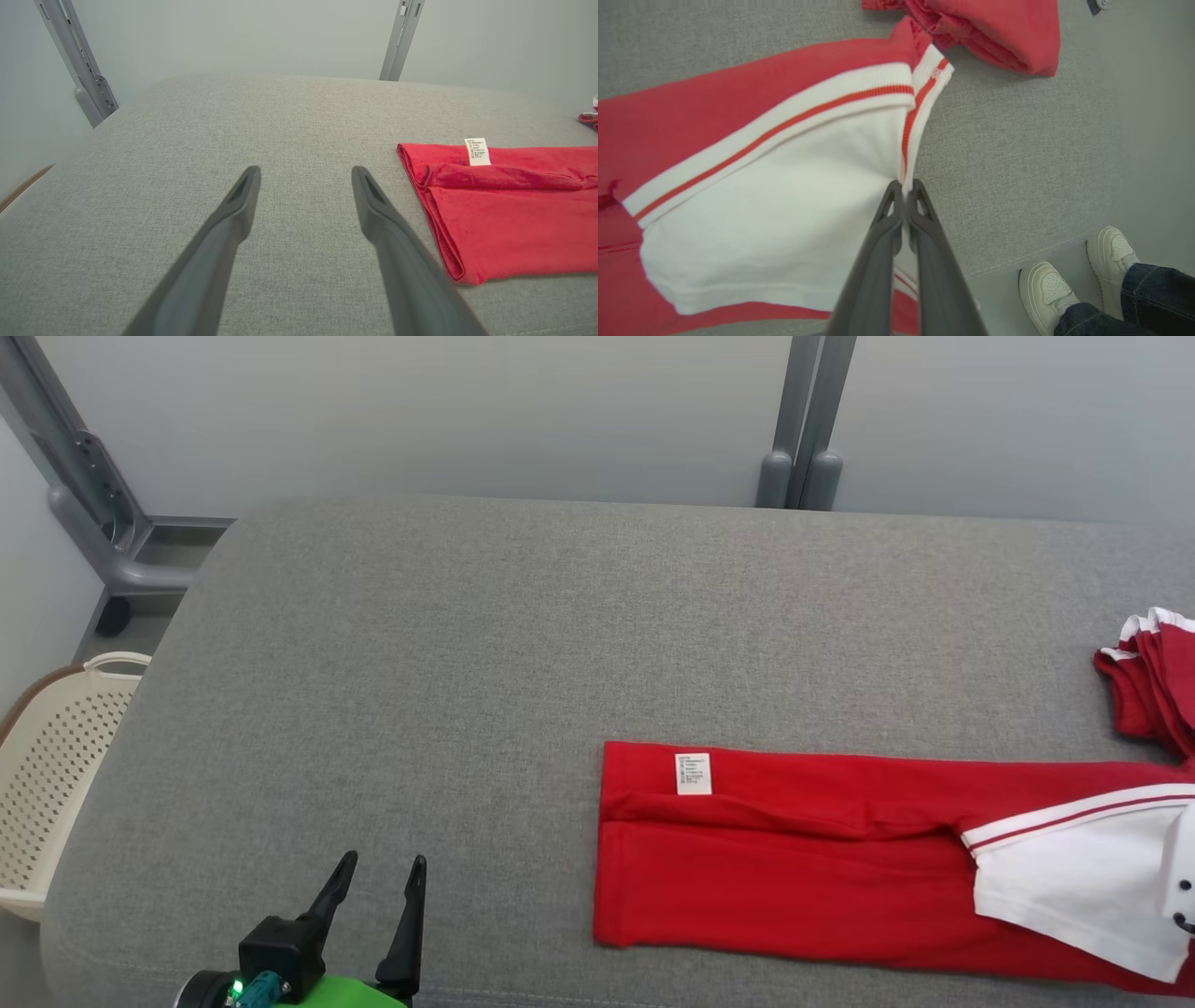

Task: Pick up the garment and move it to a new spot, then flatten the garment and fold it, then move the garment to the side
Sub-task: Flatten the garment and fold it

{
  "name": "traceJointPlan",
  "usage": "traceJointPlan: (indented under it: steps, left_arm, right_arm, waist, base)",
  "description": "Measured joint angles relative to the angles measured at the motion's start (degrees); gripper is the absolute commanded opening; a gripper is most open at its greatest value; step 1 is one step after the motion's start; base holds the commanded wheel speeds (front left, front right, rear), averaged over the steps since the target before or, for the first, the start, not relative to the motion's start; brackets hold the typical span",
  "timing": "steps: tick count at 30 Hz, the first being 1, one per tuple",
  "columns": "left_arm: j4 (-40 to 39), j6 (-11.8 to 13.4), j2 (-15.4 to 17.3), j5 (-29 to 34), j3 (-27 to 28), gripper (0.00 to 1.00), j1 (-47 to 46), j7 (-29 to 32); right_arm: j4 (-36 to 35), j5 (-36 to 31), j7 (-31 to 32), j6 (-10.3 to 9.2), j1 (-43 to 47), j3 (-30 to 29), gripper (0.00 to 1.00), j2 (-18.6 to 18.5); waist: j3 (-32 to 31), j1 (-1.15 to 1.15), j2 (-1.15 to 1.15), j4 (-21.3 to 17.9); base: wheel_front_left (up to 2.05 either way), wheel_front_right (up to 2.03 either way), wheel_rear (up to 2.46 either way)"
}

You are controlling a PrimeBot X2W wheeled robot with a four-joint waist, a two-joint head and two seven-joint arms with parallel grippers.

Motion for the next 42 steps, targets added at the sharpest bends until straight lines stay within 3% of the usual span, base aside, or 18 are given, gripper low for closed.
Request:
traceJointPlan:
  steps: [8,22,31,42]
  left_arm:
    - [0.4,0.21,0.0,-0.38,0.04,1.0,0.04,-0.42]
    - [1.47,0.13,-0.63,-0.59,-0.48,1.0,-0.15,-0.94]
    - [2.07,0.12,-0.93,-0.82,-0.91,1.0,-1.17,-1.19]
    - [2.92,-0.07,-1.1,-0.89,-1.25,1.0,-1.36,-1.43]
  right_arm:
    - [-8.8,-3.27,3.85,-0.01,1.1,-1.51,0.0,0.43]
    - [-14.23,7.02,10.76,-0.04,3.65,16.36,0.0,2.76]
    - [-7.49,9.64,7.84,-0.04,-1.24,24.75,0.0,7.02]
    - [4.43,14.24,2.58,-0.04,-6.66,31.47,0.0,8.75]
  waist:
    - [-0.39,0.0,0.0,-0.49]
    - [-0.92,0.0,0.0,-0.3]
    - [-0.66,0.0,0.0,0.63]
    - [-0.63,0.0,0.0,2.51]
  base:
    - [0.0,0.0,0.0]
    - [0.0,0.0,0.0]
    - [0.0,0.0,0.0]
    - [0.0,0.0,0.0]
